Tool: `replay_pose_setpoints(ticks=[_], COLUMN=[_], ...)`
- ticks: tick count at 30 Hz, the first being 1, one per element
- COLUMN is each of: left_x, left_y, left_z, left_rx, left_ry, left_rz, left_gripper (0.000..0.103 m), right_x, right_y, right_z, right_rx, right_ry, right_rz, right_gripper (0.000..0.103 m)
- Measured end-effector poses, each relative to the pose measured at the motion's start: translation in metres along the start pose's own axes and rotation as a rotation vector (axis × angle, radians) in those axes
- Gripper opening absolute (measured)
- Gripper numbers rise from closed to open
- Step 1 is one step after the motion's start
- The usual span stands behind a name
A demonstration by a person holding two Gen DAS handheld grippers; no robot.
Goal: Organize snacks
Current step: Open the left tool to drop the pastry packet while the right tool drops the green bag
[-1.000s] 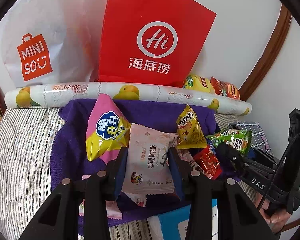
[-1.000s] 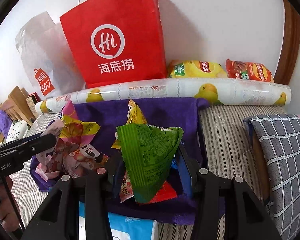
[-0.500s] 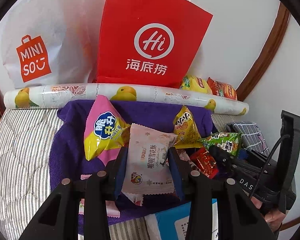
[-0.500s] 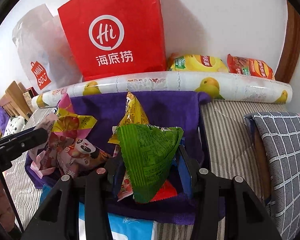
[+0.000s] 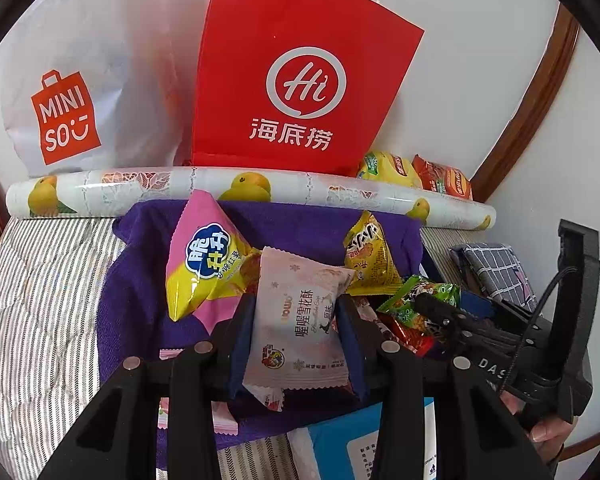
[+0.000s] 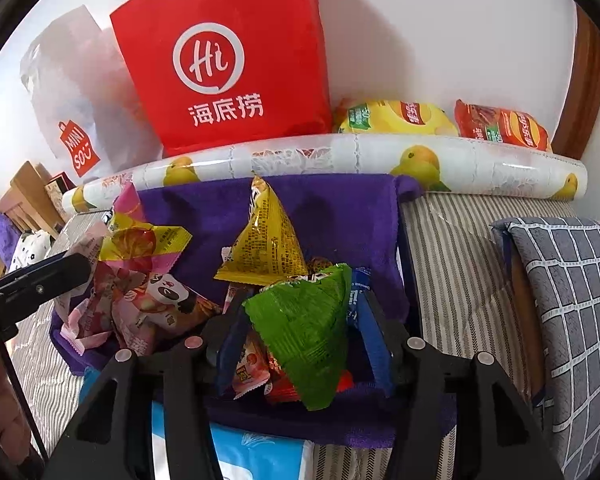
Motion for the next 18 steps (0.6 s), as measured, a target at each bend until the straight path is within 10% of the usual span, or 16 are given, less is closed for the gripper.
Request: replay_pose_setpoints(ticks=[18], left_x=[0.002], left_y=[0.017], left_z=[-0.013], left_rx=[-0.039], left_ry=[-0.010], left_rz=[-0.014], left_gripper=[0.039], right_x=[0.033], right_y=[0.026], right_z=[-0.001], right_rx=[0.007], right_ry=[0.020], right_rz=[-0.150], right_gripper=[0.070])
Point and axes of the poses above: each gripper's, at about its wrist camera, not at the fingertips, and x roughly against the way its jaws point, z to its left, y to its top, the point moved 8 cm from there along -x, roughly the way its jaws point, and after that the axes turned 11 degrees about -z, right-handed, at the moved point
